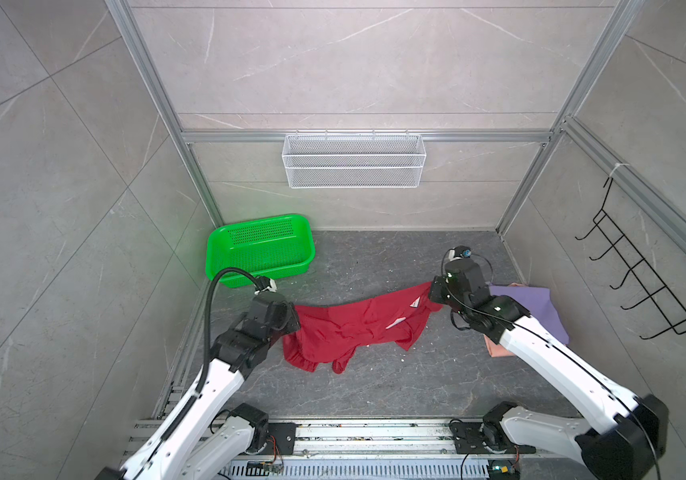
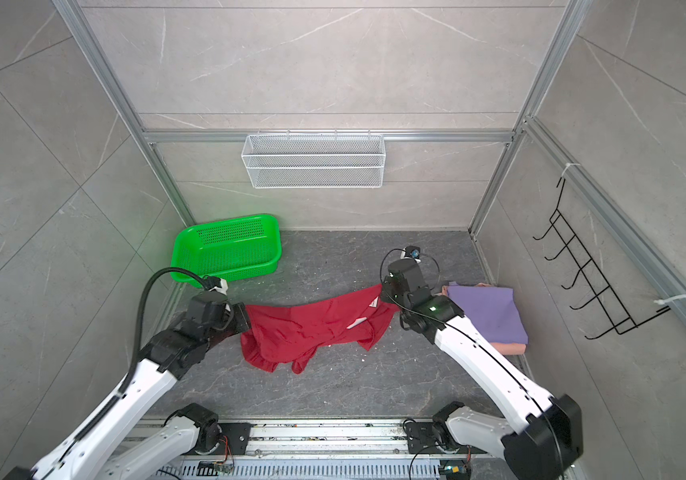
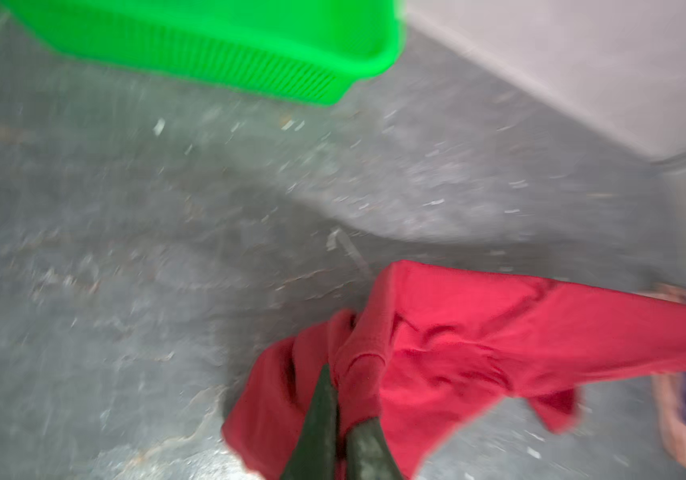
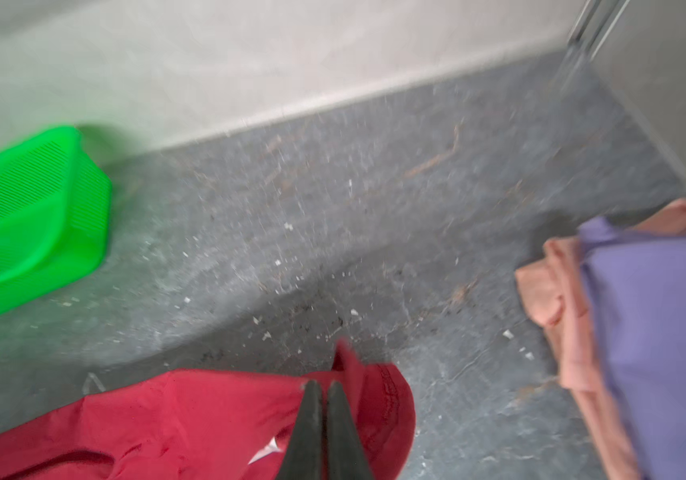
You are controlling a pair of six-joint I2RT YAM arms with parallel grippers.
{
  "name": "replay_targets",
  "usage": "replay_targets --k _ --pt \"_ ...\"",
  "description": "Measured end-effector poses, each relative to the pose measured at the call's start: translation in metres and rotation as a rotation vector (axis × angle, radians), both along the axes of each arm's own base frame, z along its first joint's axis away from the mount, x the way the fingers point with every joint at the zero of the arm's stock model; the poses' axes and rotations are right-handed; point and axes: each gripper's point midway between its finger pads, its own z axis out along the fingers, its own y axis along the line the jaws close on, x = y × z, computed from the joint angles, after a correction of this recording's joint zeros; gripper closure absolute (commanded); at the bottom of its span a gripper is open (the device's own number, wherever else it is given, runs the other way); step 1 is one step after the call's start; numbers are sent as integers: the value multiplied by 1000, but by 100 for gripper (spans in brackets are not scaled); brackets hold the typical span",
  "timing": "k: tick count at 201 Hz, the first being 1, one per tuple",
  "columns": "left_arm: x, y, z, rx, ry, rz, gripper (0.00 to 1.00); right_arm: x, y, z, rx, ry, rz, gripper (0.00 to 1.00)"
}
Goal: Fold and stack the t-shirts
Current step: 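Pull the red t-shirt apart with both grippers, lifting it off the table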
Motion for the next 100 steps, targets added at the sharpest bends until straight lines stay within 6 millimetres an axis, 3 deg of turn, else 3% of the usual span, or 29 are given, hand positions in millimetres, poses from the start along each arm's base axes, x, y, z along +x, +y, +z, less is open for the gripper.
replay_targets --k 30,51,65,75,88,100 --pt "-25 -9 82 -99 -207 -127 100 -41 -20 93 61 -228 46 99" --pt "-37 -15 116 -145 -289 -188 100 -70 -32 145 98 -373 81 98" --pt "-35 -18 116 -149 -290 -201 100 -78 -37 166 92 -429 88 98" --pt "-30 -21 111 -144 -271 -203 100 -76 -37 169 70 -435 89 97" --pt "-15 -27 95 -125 -219 -194 100 -59 -31 160 8 -406 85 97" --pt "5 -33 72 -111 -146 -176 100 -33 -21 138 -62 -336 85 98"
